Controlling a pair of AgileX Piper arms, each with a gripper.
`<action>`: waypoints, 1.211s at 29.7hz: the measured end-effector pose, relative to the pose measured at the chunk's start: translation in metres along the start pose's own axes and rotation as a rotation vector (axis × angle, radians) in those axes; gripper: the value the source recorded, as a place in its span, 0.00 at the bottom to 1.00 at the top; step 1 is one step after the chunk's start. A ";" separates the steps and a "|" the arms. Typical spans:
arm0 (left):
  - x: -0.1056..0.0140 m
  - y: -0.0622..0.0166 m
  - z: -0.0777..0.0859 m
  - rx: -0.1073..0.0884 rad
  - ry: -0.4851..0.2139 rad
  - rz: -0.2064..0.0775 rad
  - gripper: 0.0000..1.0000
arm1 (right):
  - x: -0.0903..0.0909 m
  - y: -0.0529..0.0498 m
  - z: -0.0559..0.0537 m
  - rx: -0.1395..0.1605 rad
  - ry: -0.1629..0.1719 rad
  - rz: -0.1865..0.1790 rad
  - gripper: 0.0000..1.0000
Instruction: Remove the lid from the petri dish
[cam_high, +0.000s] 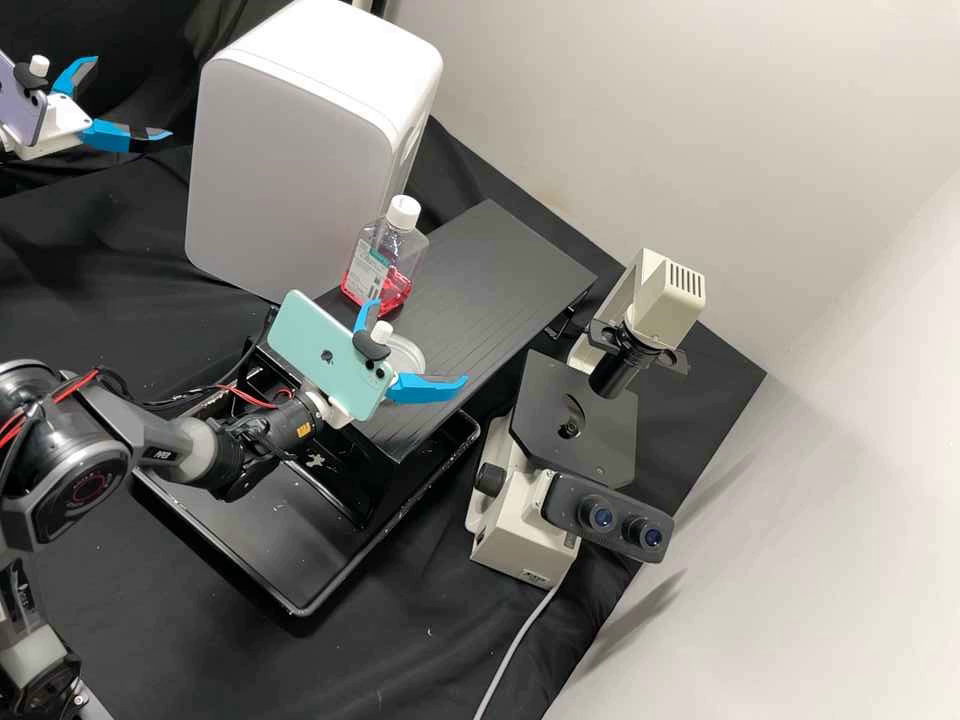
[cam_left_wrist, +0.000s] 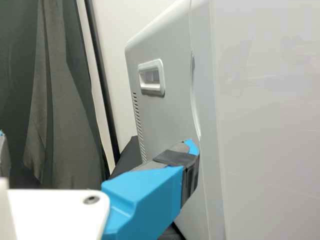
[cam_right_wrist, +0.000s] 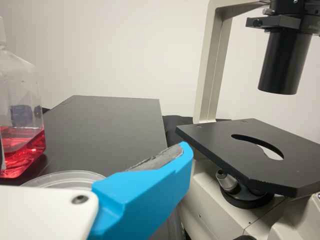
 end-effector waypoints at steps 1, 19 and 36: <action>0.000 0.0000 0.000 0.000 0.000 0.000 1.00 | 0.000 0.000 0.000 0.000 0.000 0.000 1.00; 0.002 -0.0139 0.019 -0.012 -0.060 -0.034 1.00 | 0.000 0.000 0.000 0.000 0.000 0.000 1.00; -0.018 -0.0632 0.095 0.021 -0.390 -0.097 1.00 | 0.000 0.000 0.000 0.000 0.000 0.000 1.00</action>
